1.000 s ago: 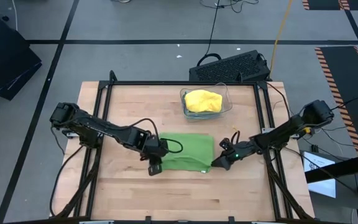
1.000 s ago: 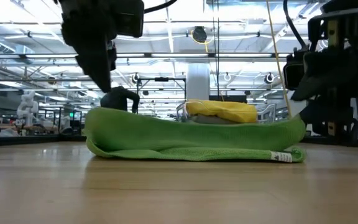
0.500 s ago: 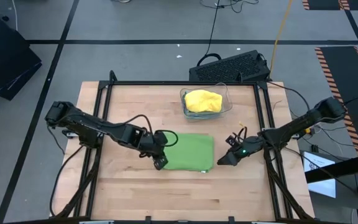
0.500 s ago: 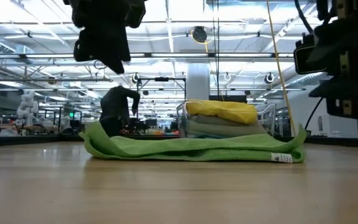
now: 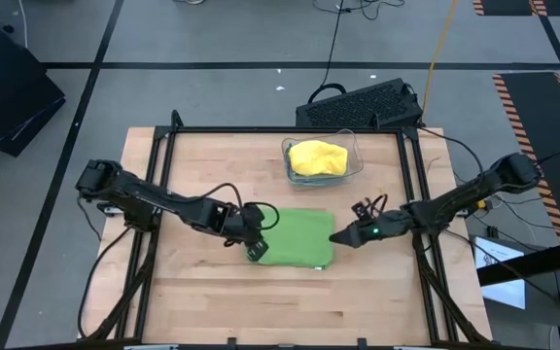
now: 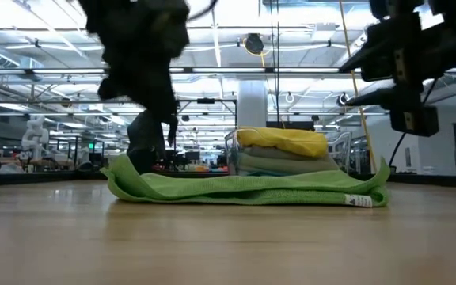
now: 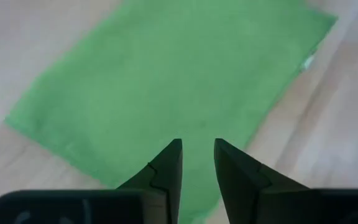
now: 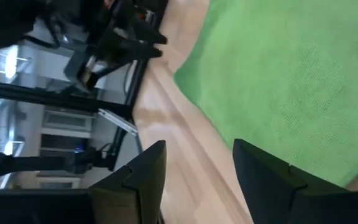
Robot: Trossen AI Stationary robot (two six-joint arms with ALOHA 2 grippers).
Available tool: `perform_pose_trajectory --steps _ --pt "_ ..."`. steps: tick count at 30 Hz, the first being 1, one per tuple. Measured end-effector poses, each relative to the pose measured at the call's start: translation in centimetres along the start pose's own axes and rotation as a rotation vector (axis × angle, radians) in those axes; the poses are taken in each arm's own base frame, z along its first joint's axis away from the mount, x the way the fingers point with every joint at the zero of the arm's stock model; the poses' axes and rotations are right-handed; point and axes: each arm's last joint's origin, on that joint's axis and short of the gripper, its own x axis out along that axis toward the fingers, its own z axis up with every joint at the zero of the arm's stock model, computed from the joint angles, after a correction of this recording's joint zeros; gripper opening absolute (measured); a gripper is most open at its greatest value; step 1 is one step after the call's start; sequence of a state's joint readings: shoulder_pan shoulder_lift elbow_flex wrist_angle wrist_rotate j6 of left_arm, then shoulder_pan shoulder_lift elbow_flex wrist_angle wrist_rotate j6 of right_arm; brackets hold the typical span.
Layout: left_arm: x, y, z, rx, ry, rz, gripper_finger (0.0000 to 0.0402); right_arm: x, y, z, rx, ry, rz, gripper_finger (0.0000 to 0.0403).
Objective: Fold microfiber towels
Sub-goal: Fold the green towel
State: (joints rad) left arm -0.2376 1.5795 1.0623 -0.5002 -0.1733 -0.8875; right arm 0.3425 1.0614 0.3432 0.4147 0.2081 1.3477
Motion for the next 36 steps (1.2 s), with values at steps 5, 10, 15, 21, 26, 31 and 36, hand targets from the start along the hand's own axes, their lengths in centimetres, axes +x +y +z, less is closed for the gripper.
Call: perform_pose_trajectory --steps 5,10,15,21,26,31,36 --pt "3.4 1.6 -1.6 -0.009 0.112 -0.119 0.0093 2.9 0.6 -0.8 0.005 0.116 -0.068 0.0167" --pt "4.9 3.0 -3.2 0.007 0.15 -0.147 0.0093 4.9 -0.2 -2.1 0.045 0.27 -0.195 0.0131" --pt "5.7 4.8 -5.0 0.073 0.183 -0.11 0.0092 5.6 -1.7 -3.1 0.111 0.326 -0.313 0.0093" --pt "6.2 6.0 -6.1 0.102 0.169 -0.13 0.0092 6.0 -2.7 -3.8 0.17 0.394 -0.379 0.0068" --pt "6.2 5.8 -6.3 0.108 0.234 -0.243 0.0092 6.0 -1.9 -4.0 0.216 0.39 -0.318 0.0063" --pt "5.2 5.3 -6.0 0.108 0.373 -0.387 0.0092 4.9 -0.5 -3.8 0.247 0.375 -0.265 0.0063" --pt "2.4 4.8 -3.4 0.121 0.213 -0.428 0.0092 3.7 1.1 -2.9 0.25 0.295 -0.188 0.0063"
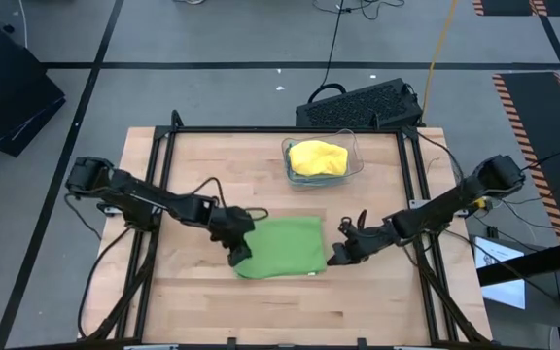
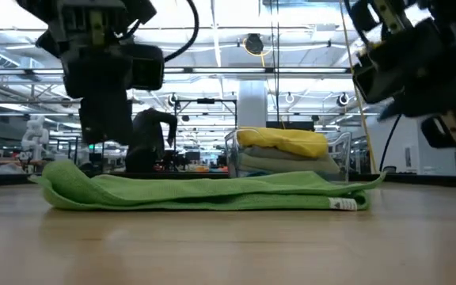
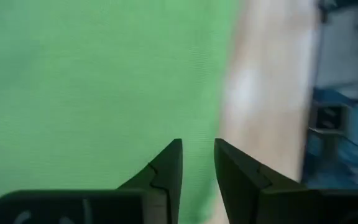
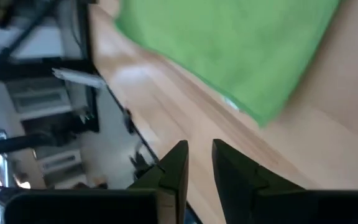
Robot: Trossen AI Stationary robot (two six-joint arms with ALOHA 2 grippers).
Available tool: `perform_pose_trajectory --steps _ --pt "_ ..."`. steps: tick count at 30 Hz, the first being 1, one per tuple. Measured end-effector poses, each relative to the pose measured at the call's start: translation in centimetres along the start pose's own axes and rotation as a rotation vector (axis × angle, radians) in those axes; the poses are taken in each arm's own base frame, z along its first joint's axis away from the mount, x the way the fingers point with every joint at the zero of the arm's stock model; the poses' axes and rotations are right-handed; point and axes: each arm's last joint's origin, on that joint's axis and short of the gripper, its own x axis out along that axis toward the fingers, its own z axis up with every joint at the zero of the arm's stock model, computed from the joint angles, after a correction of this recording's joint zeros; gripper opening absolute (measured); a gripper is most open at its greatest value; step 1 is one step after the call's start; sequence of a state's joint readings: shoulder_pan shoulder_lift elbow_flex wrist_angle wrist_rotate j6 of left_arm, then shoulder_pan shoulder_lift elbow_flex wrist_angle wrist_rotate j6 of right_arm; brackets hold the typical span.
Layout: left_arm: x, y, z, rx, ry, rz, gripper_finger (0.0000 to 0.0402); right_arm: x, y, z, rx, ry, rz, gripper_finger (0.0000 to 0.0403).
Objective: Fold microfiber towels
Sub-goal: Fold the green towel
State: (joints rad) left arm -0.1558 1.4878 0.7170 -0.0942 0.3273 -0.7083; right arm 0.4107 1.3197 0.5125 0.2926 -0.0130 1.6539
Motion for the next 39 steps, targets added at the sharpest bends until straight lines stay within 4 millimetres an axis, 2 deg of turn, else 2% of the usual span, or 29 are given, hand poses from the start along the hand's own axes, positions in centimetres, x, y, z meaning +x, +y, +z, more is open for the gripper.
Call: perform_pose_trajectory --steps 5,9,12,16,20,24,28,34,39 --pt "-2.7 1.4 0.3 -0.08 -0.086 0.203 0.0093 -1.4 0.8 0.3 -0.027 -0.118 0.046 0.0063" --pt "-4.0 4.3 -0.3 -0.23 0.02 0.385 0.0093 -1.8 1.0 0.6 -0.049 -0.185 0.056 0.0063" --pt "-4.9 6.0 -0.2 -0.311 0.075 0.427 0.0102 -1.8 0.9 0.7 -0.06 -0.202 0.051 0.0063" --pt "-5.7 7.2 0.6 -0.352 0.069 0.374 0.0139 -1.6 0.9 0.7 -0.058 -0.202 0.057 0.0064" --pt "-5.9 8.1 1.0 -0.365 0.056 0.377 0.0198 -1.6 1.0 0.7 -0.033 -0.202 0.066 0.0069" --pt "-6.1 8.3 1.1 -0.338 0.074 0.346 0.0245 -1.6 1.1 0.7 -0.022 -0.201 0.076 0.0098" --pt "-5.8 8.3 1.3 -0.275 0.07 0.327 0.026 -1.6 1.0 0.8 -0.006 -0.202 0.075 0.0146" --pt "-4.5 9.1 1.3 -0.188 0.131 0.331 0.0244 -1.6 0.0 1.4 0.009 -0.223 0.038 0.022" --pt "-3.6 9.7 1.2 -0.162 0.185 0.319 0.0216 -1.6 -0.9 1.7 0.025 -0.234 0.022 0.0249"
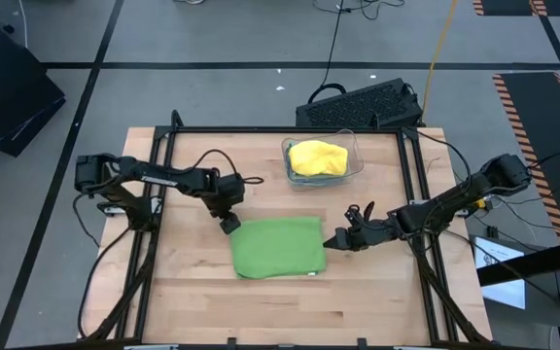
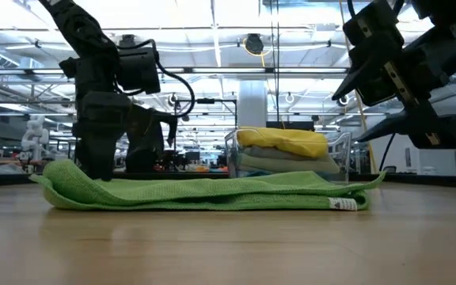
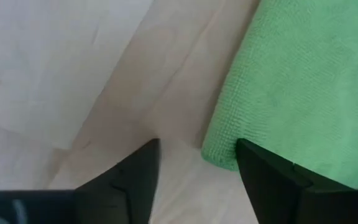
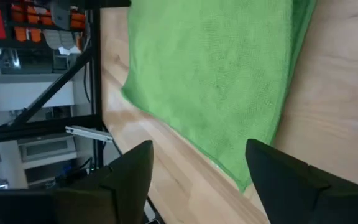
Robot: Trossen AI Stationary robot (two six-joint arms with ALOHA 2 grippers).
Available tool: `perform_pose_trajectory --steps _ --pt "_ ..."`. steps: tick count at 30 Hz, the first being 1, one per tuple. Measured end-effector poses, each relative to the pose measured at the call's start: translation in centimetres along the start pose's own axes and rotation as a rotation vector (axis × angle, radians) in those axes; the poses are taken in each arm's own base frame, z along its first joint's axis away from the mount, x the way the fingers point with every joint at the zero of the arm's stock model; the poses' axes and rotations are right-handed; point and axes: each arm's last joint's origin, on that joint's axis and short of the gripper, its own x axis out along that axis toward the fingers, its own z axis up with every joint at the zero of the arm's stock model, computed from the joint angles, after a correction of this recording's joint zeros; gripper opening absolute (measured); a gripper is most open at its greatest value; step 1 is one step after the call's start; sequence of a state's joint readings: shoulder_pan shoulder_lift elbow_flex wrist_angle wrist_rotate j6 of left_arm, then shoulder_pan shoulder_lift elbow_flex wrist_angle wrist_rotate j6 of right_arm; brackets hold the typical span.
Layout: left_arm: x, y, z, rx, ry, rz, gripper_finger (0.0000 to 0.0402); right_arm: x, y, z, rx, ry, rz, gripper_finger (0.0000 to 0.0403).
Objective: Fold microfiber towels
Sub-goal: Fold the green towel
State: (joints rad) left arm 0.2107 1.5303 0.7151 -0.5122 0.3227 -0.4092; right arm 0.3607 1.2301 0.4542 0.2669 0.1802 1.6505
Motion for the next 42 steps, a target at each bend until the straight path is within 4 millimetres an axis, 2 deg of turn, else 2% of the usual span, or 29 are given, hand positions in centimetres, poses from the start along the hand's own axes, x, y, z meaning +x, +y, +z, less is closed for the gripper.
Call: perform_pose_trajectory --steps 6,12,16,18,21,25,28,32,35,42 --pt "0.4 -0.4 -0.1 0.097 0.01 -0.009 0.017 0.0 -0.1 0.0 -0.008 -0.001 0.005 0.0247" --pt "0.7 -1.3 -0.2 0.146 0.004 -0.059 0.0087 0.1 1.0 1.0 -0.017 -0.035 0.091 0.0235" --pt "1.0 -2.1 -0.4 0.199 -0.009 -0.065 0.0026 0.1 3.5 1.8 -0.069 -0.055 0.157 0.0231" --pt "1.1 -2.6 -0.6 0.213 -0.009 -0.07 0.0009 0.0 5.2 2.4 -0.116 -0.064 0.185 0.0231" --pt "0.8 -3.4 -0.5 0.198 0.001 -0.067 0.001 -0.3 7.5 3.6 -0.228 -0.062 0.168 0.023" --pt "-0.5 -5.4 -0.4 0.211 0.032 -0.049 0.0005 -0.7 10.4 6.0 -0.423 -0.066 0.151 0.023" --pt "-1.9 -7.2 -0.2 0.26 0.016 0.01 0.0008 -0.2 11.9 7.9 -0.589 -0.043 0.179 0.023" --pt "-3.1 -9.3 -0.1 0.294 -0.019 0.059 0.0004 1.5 12.7 9.8 -0.874 -0.033 0.185 0.0236" --pt "-4.3 -10.8 0.1 0.267 -0.065 0.1 0.0006 3.8 11.8 10.6 -1.044 0.029 0.207 0.0246" --pt "-6.4 -13.3 0.2 0.261 -0.123 0.126 0.0004 8.8 10.1 11.6 -1.145 0.089 0.392 0.0269"
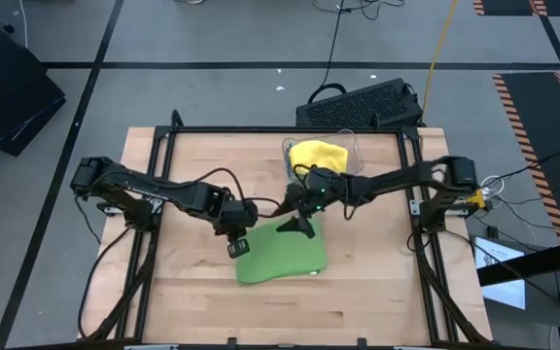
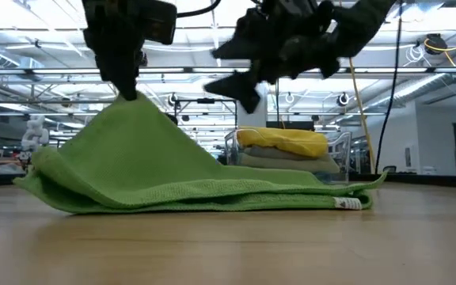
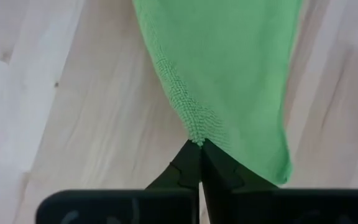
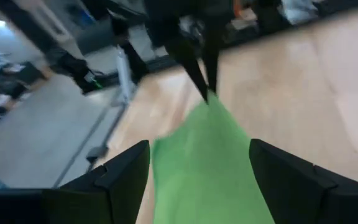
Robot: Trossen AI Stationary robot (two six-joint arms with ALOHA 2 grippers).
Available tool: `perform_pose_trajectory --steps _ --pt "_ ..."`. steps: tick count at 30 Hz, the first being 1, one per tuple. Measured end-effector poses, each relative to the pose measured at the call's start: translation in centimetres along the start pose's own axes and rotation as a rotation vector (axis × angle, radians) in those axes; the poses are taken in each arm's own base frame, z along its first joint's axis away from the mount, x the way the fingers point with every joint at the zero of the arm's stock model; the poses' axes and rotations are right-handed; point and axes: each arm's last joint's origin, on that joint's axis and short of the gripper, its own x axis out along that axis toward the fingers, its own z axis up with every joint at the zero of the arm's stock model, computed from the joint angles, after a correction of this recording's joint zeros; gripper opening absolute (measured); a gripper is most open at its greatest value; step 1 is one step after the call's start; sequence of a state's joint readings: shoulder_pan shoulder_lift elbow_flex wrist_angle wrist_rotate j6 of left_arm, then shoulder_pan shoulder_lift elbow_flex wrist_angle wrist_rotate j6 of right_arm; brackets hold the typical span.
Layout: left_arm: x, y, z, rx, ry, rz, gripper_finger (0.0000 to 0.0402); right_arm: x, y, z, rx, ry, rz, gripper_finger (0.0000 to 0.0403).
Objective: Fold microfiber towels
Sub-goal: Fold the green towel
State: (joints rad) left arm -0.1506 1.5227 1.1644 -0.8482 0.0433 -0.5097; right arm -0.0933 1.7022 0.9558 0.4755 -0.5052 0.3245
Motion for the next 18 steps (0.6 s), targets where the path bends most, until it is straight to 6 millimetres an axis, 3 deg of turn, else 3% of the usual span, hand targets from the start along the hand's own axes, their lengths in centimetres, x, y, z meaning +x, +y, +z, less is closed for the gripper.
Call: perform_pose_trajectory --steps 7,11,18 --pt "-0.2 -0.6 0.0 -0.036 -0.016 -0.015 0.0011 4.1 -2.2 -0.6 0.0 0.002 0.121 0.026" --pt "-0.2 -1.1 -0.1 -0.02 -0.02 -0.049 0.0005 6.3 -3.0 0.4 -0.003 0.003 0.134 0.0257" --pt "-0.1 -1.6 -0.3 -0.001 -0.023 -0.049 0.0013 8.1 -4.0 0.1 -0.065 0.025 0.181 0.0255"
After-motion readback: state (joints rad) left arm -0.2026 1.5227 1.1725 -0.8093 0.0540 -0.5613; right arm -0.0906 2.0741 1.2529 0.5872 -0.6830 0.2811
